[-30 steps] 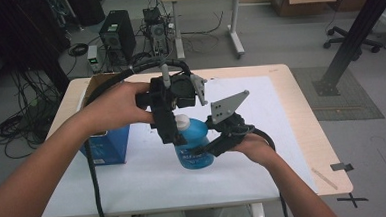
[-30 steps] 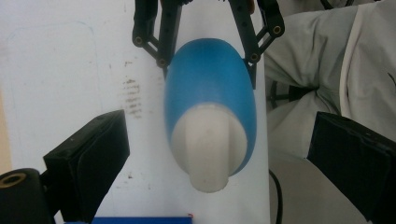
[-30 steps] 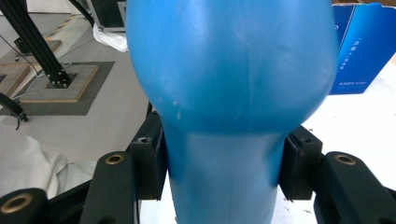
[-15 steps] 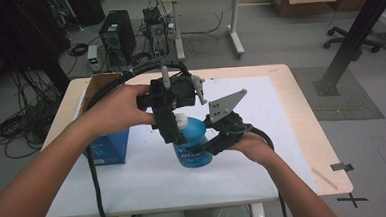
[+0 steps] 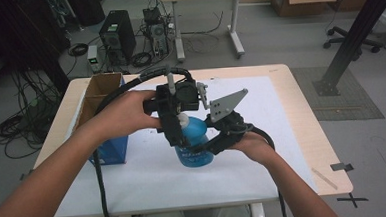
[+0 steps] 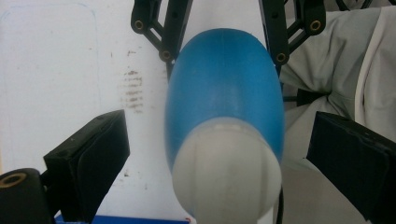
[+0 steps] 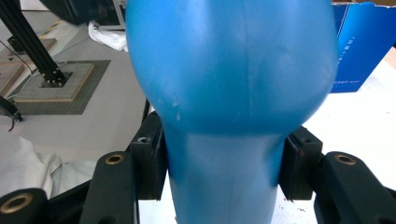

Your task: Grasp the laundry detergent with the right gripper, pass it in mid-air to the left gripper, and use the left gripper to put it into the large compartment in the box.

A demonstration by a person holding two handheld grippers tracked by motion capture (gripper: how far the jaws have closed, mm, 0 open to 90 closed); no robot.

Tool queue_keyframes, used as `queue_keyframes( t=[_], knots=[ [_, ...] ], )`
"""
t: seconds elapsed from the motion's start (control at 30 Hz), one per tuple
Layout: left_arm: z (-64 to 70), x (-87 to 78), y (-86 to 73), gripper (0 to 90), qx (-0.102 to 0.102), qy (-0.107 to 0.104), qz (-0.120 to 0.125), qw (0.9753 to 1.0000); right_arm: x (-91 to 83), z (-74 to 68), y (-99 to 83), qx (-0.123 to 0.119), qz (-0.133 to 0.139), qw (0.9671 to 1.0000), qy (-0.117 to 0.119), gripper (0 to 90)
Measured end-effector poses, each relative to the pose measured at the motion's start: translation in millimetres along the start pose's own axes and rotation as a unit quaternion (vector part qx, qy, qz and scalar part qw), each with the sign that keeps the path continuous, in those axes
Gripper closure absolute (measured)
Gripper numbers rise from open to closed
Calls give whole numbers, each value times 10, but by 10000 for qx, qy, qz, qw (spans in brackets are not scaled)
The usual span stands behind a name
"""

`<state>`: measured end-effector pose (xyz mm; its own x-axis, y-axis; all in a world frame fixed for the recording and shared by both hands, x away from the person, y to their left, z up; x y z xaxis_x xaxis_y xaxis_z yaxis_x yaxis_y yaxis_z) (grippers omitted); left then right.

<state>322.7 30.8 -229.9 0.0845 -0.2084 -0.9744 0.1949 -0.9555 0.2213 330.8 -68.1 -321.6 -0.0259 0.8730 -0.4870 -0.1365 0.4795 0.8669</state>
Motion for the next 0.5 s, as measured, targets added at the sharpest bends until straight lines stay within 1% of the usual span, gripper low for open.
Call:
queue_keyframes(
  t=[0.3, 0.43, 0.5],
  knots=[
    [-13, 115, -9, 70, -2, -71, -3, 10000, -6, 8, -4, 3, 0, 10000, -26, 444],
    [-16, 131, -12, 92, -2, -99, -11, 10000, -8, 8, -3, 14, 0, 10000, -23, 444],
    [-20, 124, -9, 106, 14, -106, 26, 9999, -4, 10, -6, 3, -3, 10000, -29, 444]
  ],
)
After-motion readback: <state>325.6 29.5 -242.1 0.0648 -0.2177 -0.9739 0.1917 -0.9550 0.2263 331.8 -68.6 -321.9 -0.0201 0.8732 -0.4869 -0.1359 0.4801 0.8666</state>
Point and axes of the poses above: each handheld gripper's, and its own axes: x roughly forward along the jaws, y roughly out of its top, z roughly to its right, the point moved 5 cm from there along x, roughly forward along the jaws, and after that the axes turned 10 degrees about -x, right-handed, at the moved point
